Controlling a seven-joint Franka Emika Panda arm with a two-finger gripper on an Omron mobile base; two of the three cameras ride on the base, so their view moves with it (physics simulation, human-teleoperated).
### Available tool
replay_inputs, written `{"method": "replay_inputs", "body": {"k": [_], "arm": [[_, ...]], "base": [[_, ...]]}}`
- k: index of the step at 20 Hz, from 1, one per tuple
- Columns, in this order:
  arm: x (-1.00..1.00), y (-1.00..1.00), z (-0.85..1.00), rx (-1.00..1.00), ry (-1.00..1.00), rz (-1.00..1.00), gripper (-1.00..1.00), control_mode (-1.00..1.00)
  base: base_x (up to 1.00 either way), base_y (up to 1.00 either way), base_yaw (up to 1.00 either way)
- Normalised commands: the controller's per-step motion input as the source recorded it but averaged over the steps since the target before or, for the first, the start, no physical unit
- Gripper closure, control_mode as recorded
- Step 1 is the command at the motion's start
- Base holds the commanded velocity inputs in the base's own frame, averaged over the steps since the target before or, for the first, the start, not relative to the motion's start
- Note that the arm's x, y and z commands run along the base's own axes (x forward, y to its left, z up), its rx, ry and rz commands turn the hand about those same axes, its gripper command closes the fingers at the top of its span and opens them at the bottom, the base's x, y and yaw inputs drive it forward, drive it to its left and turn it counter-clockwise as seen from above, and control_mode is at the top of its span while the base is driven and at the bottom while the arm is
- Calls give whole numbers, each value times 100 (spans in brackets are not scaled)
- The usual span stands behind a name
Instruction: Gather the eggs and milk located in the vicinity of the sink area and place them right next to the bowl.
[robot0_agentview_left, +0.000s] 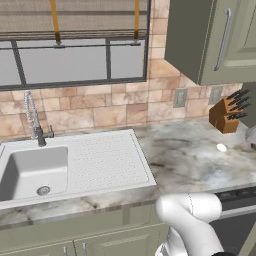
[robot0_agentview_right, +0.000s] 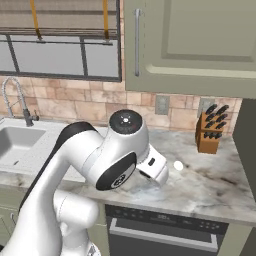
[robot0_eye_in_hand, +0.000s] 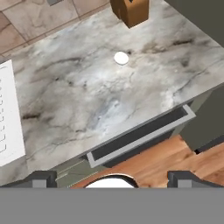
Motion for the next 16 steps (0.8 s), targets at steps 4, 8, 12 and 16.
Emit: {"method": "replay_inputs", "body": {"k": [4,8,12,16], "arm": [[41,0,-28,1,0,0,-100,-100],[54,0,-19,0,0,0,-100,-100],[60,0,-5,0,0,0,-100,-100],[47,-9,-15,0,0,0,-100,-100]], "base": [[0,0,0],[0,0,0],[0,0,0],[0,0,0]]}}
